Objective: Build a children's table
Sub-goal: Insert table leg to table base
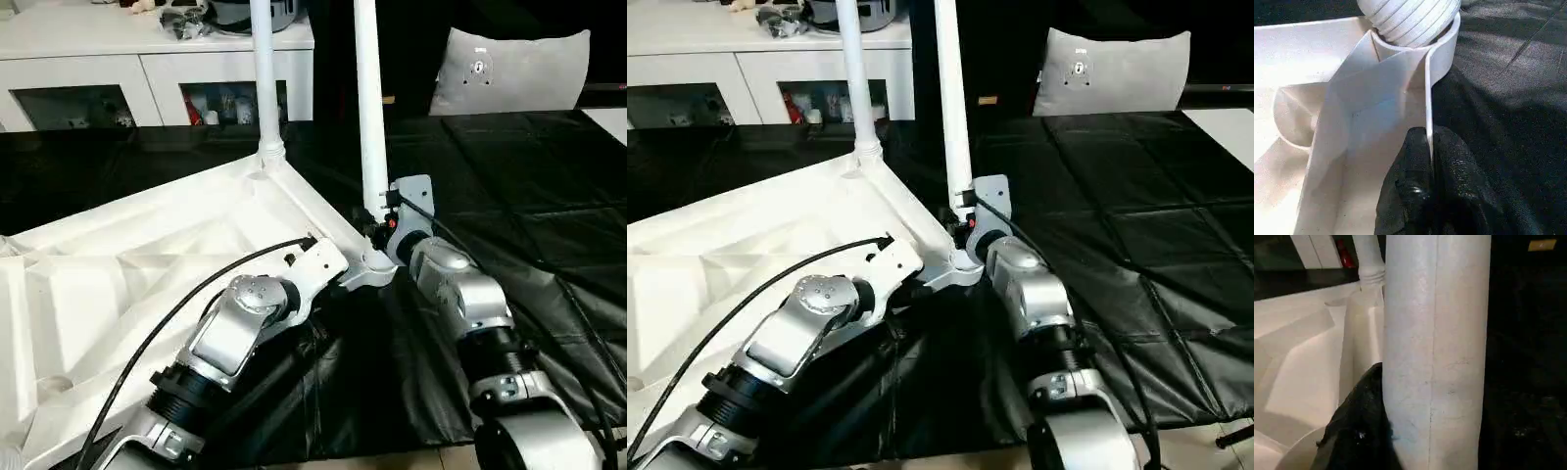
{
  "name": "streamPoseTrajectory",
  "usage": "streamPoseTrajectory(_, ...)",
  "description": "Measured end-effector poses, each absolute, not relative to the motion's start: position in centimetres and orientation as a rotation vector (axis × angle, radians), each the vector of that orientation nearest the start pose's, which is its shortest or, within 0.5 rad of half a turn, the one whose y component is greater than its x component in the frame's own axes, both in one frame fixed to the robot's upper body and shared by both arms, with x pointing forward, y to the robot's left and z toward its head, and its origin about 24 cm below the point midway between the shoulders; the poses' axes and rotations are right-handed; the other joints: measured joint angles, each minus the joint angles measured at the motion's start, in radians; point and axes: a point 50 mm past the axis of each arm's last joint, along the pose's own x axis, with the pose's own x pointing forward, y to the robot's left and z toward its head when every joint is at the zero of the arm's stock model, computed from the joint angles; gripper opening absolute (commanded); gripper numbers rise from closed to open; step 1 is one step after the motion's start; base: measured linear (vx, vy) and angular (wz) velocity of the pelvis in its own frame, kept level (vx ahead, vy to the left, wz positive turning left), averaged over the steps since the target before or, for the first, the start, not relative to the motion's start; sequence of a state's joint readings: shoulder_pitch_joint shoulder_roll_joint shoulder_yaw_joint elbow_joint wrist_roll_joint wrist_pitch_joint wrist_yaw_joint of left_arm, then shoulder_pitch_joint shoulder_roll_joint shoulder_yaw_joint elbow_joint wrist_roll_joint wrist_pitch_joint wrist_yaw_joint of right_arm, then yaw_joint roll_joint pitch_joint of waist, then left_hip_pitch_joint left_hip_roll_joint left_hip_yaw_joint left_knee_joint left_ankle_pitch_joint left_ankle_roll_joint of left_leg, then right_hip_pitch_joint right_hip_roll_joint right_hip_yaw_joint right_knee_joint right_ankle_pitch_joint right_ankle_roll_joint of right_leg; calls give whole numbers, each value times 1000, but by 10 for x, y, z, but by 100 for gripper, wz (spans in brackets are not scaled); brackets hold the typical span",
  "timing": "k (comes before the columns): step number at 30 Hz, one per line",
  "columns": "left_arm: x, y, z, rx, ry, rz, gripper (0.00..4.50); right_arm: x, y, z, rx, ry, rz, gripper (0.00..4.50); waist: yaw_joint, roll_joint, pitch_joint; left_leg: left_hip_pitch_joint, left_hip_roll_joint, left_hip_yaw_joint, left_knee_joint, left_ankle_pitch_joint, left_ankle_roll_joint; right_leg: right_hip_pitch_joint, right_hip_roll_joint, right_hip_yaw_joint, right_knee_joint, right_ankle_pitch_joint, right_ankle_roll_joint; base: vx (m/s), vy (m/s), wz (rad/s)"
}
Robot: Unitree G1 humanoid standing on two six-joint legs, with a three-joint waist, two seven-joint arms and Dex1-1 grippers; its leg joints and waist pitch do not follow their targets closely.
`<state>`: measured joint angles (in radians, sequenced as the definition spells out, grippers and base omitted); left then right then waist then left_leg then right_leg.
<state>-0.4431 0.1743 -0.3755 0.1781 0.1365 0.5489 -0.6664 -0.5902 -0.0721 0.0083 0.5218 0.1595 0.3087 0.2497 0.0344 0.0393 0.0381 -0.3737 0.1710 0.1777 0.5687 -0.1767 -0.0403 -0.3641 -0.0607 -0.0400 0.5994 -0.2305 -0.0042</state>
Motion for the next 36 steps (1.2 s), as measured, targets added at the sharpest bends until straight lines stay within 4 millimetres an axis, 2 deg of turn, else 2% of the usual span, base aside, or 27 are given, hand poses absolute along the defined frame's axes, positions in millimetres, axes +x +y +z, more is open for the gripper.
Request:
streamPoseTrajectory(5,299,78,50,481,402,-960,0,347,-111,67,156,155,395,187,0,3,4,-2,0,0,-3,0,-1,-4,1,0,0,1,1,0,0,0)
streamPoseTrajectory(6,302,84,51,502,382,-961,0,345,-112,70,195,118,417,187,0,8,8,-4,1,0,-4,1,-2,-6,1,-1,0,1,1,0,0,0)
streamPoseTrajectory(8,307,91,54,521,358,-967,0,342,-113,75,223,73,440,187,1,10,9,-12,1,0,-4,4,-5,-14,1,-1,2,3,1,0,0,0)
streamPoseTrajectory(12,313,110,56,540,338,-956,0,339,-132,79,241,25,422,187,-2,10,9,-19,3,0,-3,8,0,-21,3,-2,3,4,2,0,0,0)
streamPoseTrajectory(14,313,118,58,501,344,-967,55,333,-141,79,288,-1,433,187,-1,13,10,-22,3,0,-2,8,2,-24,3,-2,3,4,2,0,0,0)
streamPoseTrajectory(17,313,120,64,440,318,-1007,58,331,-145,87,286,-37,490,187,4,16,12,-33,3,0,5,7,3,-35,2,-2,12,3,0,0,0,0)
streamPoseTrajectory(19,312,119,69,409,292,-1033,86,330,-146,91,276,-53,523,187,13,16,12,-35,4,0,8,6,4,-36,2,-3,15,2,0,0,0,0)
streamPoseTrajectory(20,312,119,70,397,283,-1046,86,329,-145,91,280,-55,540,187,16,16,12,-35,4,0,9,6,5,-36,2,-3,16,2,0,0,0,0)
streamPoseTrajectory(23,310,111,82,230,211,-1119,114,326,-149,94,321,-26,641,187,30,18,13,-35,5,0,16,6,5,-34,2,-2,17,3,0,0,0,0)
streamPoseTrajectory(27,322,98,120,-10,73,-1126,139,317,-149,105,385,-15,821,187,53,18,13,-34,5,0,23,6,6,-31,0,-2,22,6,-5,0,0,0)
streamPoseTrajectory(28,328,94,133,-76,34,-1109,159,315,-147,107,400,-10,868,187,55,18,13,-32,5,0,24,7,6,-30,0,-2,23,7,-7,0,0,0)
streamPoseTrajectory(32,336,82,163,-349,-52,-1105,178,308,-142,109,383,33,989,187,54,17,14,-24,4,1,25,7,6,-22,-1,-2,23,8,-8,0,0,0)
streamPoseTrajectory(33,335,79,165,-396,-59,-1121,198,306,-140,108,382,44,1008,187,52,17,14,-23,4,1,25,7,6,-21,-1,-1,23,9,-7,0,0,0)
streamPoseTrajectory(36,331,69,165,-478,-42,-1171,219,304,-138,106,372,80,1050,187,54,16,15,-23,4,0,25,7,6,-21,0,-1,23,9,-6,0,0,0)
